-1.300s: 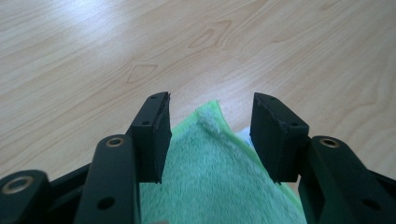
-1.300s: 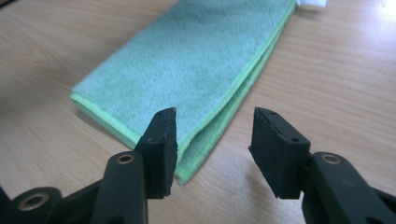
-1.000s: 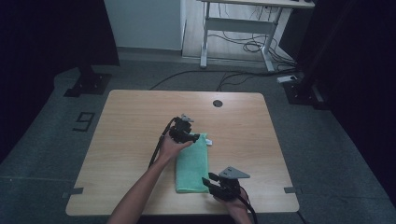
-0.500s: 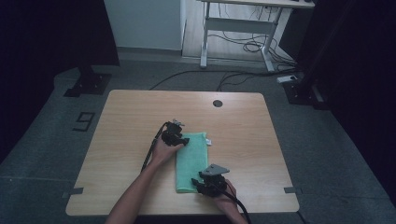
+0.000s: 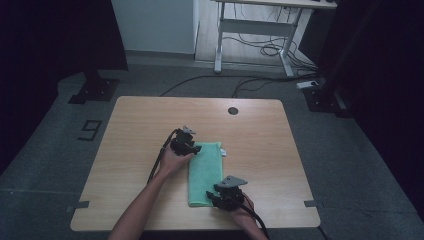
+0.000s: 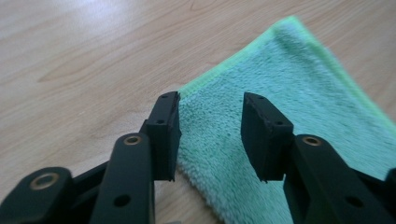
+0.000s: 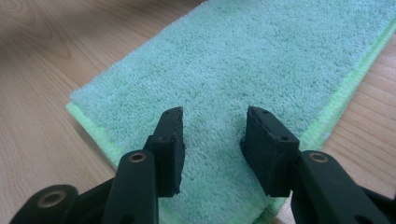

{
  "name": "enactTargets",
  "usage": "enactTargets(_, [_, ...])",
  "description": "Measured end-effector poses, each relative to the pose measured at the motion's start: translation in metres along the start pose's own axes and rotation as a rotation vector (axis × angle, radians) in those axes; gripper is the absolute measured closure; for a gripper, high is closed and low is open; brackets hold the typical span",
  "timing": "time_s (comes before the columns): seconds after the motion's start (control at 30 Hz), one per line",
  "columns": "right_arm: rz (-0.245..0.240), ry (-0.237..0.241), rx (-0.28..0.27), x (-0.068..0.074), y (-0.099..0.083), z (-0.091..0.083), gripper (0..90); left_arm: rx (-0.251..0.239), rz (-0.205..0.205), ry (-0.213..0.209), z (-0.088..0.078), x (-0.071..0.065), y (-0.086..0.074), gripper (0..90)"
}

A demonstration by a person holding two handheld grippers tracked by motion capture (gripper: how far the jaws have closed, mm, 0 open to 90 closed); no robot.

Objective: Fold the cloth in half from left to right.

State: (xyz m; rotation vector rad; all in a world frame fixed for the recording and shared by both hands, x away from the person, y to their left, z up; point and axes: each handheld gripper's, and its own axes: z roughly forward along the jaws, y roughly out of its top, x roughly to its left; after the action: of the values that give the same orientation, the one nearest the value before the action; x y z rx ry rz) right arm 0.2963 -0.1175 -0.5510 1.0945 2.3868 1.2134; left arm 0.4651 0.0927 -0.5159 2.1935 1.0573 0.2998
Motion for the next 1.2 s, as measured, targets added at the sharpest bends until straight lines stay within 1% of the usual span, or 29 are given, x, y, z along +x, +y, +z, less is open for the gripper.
enactTargets(0.03, [0.004,0.001,0.000,-0.001,0.000,0.000,58.4,0.003,0.001,0.005,-0.001,0.002,0.000,59.1])
enactTargets(0.1, [0.005,0.001,0.002,-0.001,0.001,0.000,58.6,0.011,-0.007,-0.003,0.002,0.007,0.000,59.7])
enactTargets(0.13, [0.004,-0.003,0.003,0.000,0.001,0.000,58.5,0.018,-0.005,-0.004,0.004,0.009,0.000,60.4])
enactTargets(0.23, [0.002,-0.002,0.008,0.000,0.001,0.000,58.5,0.045,-0.003,-0.001,0.010,0.009,-0.002,62.0])
enactTargets(0.3, [0.004,0.002,0.018,-0.001,0.003,0.000,59.1,0.053,0.004,0.003,0.013,0.008,-0.002,63.0])
enactTargets(0.37, [0.006,-0.005,0.025,-0.002,0.006,0.000,59.7,0.055,-0.006,-0.002,0.015,0.009,-0.003,63.5])
enactTargets(0.43, [0.019,-0.022,0.006,-0.005,0.011,0.000,59.7,0.053,-0.021,-0.008,0.015,0.009,-0.004,63.7])
enactTargets(0.47, [0.029,-0.023,-0.003,-0.006,0.014,0.001,59.8,0.051,-0.033,-0.009,0.015,0.010,-0.004,63.7])
enactTargets(0.53, [0.044,-0.023,-0.026,-0.010,0.024,0.005,59.9,0.052,-0.034,-0.007,0.016,0.010,-0.004,63.9])
enactTargets(0.63, [0.068,-0.021,-0.051,-0.016,0.042,0.018,60.4,0.043,-0.034,-0.005,0.016,0.010,-0.005,64.1])
enactTargets(0.67, [0.068,-0.026,-0.052,-0.018,0.047,0.024,60.5,0.043,-0.034,-0.005,0.016,0.010,-0.005,64.1])
enactTargets(0.7, [0.067,-0.030,-0.052,-0.019,0.053,0.030,60.5,0.035,-0.042,-0.009,0.016,0.010,-0.007,64.2])
enactTargets(0.8, [0.069,-0.022,-0.050,-0.022,0.065,0.045,60.0,0.031,-0.045,-0.015,0.015,0.011,-0.007,64.1])
enactTargets(0.83, [0.065,-0.021,-0.053,-0.022,0.068,0.050,59.8,0.033,-0.043,-0.015,0.015,0.011,-0.007,64.2])
enactTargets(0.97, [0.050,-0.024,-0.034,-0.024,0.078,0.066,57.3,0.039,-0.044,-0.015,0.015,0.011,-0.007,64.1])
enactTargets(1.1, [0.045,-0.036,-0.031,-0.025,0.083,0.077,56.5,0.036,-0.050,-0.014,0.015,0.011,-0.006,64.1])
enactTargets(1.17, [0.039,-0.043,-0.019,-0.023,0.086,0.084,55.0,0.038,-0.054,-0.012,0.015,0.011,-0.006,64.1])
enactTargets(1.2, [0.027,-0.049,-0.013,-0.022,0.088,0.087,53.7,0.040,-0.055,-0.012,0.015,0.011,-0.006,64.0])
